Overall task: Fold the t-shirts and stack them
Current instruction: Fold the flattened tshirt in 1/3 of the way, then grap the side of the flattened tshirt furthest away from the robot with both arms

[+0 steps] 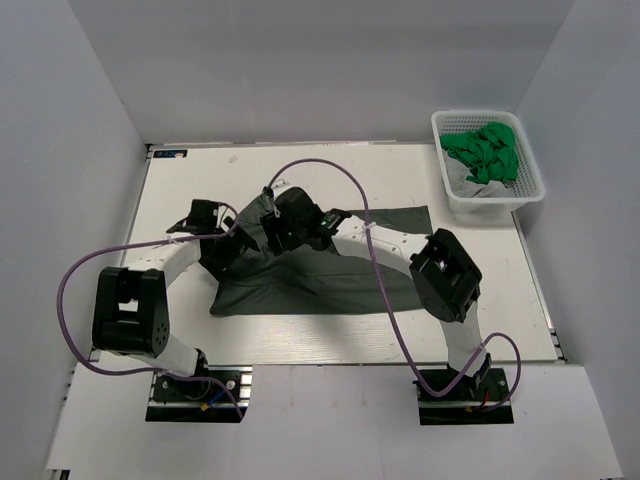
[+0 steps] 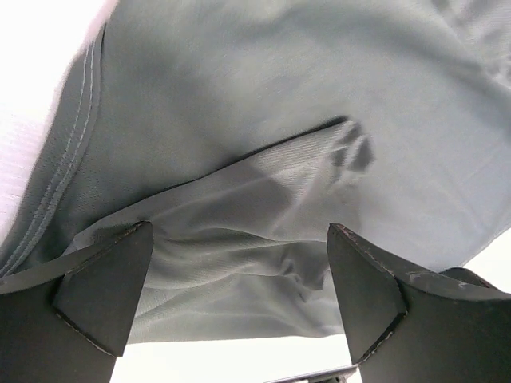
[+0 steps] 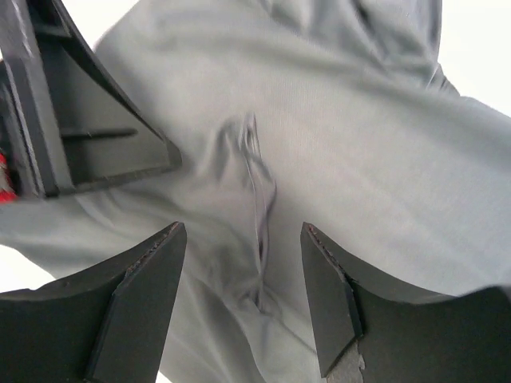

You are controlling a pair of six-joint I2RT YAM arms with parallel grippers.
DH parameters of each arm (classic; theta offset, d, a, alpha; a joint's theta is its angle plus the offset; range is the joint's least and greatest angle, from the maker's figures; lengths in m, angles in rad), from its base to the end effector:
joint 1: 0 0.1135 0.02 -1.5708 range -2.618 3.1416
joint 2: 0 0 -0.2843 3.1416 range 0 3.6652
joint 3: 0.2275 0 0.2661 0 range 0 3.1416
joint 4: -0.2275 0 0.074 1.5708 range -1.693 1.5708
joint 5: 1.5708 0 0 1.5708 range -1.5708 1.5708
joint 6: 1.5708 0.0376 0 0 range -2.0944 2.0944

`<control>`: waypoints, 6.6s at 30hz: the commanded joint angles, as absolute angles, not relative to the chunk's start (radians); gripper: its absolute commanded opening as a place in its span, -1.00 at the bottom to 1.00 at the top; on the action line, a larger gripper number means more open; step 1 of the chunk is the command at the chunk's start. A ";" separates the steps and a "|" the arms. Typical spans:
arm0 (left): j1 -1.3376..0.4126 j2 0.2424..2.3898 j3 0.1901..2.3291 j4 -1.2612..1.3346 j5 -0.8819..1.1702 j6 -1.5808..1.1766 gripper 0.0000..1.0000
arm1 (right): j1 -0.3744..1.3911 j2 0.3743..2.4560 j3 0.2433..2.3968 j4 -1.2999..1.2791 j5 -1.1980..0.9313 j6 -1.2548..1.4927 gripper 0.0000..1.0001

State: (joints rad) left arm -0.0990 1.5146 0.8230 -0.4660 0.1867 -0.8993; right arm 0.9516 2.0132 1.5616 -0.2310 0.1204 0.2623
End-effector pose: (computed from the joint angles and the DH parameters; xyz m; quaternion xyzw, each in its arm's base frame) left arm 0.2844 -0.0353 0.1766 -0.3620 0.9049 -0.1779 0.1356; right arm 0.2866 0.3944 0.2411 -0.2802 0.8571 0.2000 0.3833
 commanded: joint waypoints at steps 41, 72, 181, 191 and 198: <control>-0.103 0.960 0.750 -0.799 0.014 -0.772 1.00 | 0.945 2.295 1.801 -0.045 0.078 0.014 -0.93; -0.112 1.100 0.745 -0.583 0.207 -0.735 1.00 | 0.821 1.854 1.426 -0.121 0.268 0.260 0.81; -0.201 2.450 2.151 -0.758 -0.193 -0.210 -0.12 | 0.195 1.850 1.552 -0.522 0.268 0.299 0.81; -0.201 2.430 2.151 -0.718 -0.235 -0.255 -1.00 | 0.221 1.977 1.643 -0.540 0.353 0.279 0.81; -0.201 2.398 2.131 -0.698 -0.288 -0.288 -1.00 | 0.241 2.100 1.749 -0.546 0.382 0.383 0.74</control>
State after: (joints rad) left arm -0.2001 2.4504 2.1254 -0.7197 -0.2489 -0.2653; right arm 0.2340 2.0792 1.6817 -0.5377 0.3367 0.3302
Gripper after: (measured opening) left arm 0.021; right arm 0.878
